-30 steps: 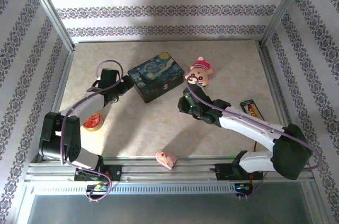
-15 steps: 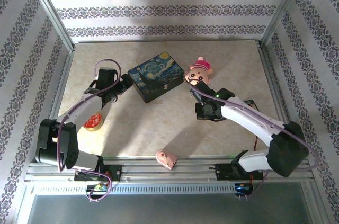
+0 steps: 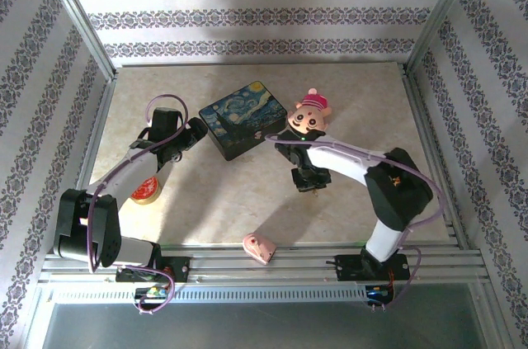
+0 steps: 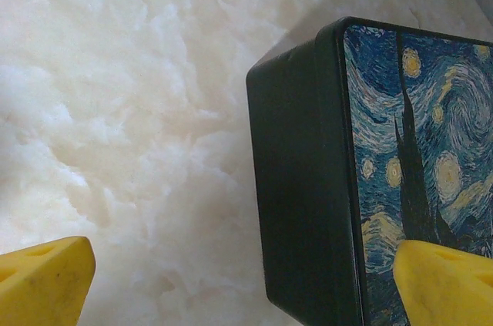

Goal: Unlock the padlock with the key

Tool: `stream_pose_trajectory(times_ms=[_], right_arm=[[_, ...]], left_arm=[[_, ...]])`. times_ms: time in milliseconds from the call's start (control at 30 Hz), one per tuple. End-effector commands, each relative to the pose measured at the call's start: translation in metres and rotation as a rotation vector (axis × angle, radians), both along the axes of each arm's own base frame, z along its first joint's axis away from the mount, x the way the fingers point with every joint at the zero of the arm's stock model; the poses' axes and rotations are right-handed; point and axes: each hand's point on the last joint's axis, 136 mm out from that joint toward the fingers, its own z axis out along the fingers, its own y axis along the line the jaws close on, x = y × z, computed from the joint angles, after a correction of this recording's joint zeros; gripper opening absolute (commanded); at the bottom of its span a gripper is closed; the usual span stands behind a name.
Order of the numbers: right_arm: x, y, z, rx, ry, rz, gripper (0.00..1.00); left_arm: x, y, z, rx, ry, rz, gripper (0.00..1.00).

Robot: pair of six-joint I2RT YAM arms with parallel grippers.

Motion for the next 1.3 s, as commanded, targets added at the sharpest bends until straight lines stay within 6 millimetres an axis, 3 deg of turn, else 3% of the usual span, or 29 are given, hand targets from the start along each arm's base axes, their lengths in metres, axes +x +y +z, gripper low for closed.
stream_pose_trajectory(times_ms=[0, 267, 467, 667, 800, 900, 1067, 1267], right_arm=[[0.006, 0.012, -0.006, -0.027, 0.015, 0.059, 0.05], [0.012, 0.053, -0.019, 0.045, 0.045, 0.09, 0.15], [0.011, 0.065, -0.018, 0.092, 0.044, 0.07, 0.42], [0.016, 0.068, 0.004, 0.142, -0.002, 0.06, 0.5], [0.029, 0.072, 0.034, 0.221, -0.08, 0.052, 0.51], [0.049, 0.077, 0.064, 0.315, -0.173, 0.055, 0.52], [0.107, 0.079, 0.109, 0.475, -0.34, 0.021, 0.54], [0.179, 0.09, 0.137, 0.522, -0.459, 0.047, 0.56]], left_arm=[[-0.008, 0.007, -0.007, 0.019, 0.031, 0.005, 0.99], [-0.008, 0.008, -0.01, 0.02, 0.04, 0.004, 0.99], [-0.006, 0.006, -0.012, 0.01, 0.045, 0.002, 0.99], [-0.002, 0.001, -0.008, -0.019, 0.03, -0.014, 0.99], [0.002, -0.006, 0.0, -0.05, 0.006, -0.039, 0.99], [0.004, -0.012, 0.004, -0.083, -0.008, -0.052, 0.99], [0.007, -0.02, 0.007, -0.141, -0.028, -0.048, 0.99], [0.008, -0.029, 0.006, -0.174, -0.028, -0.071, 0.95]])
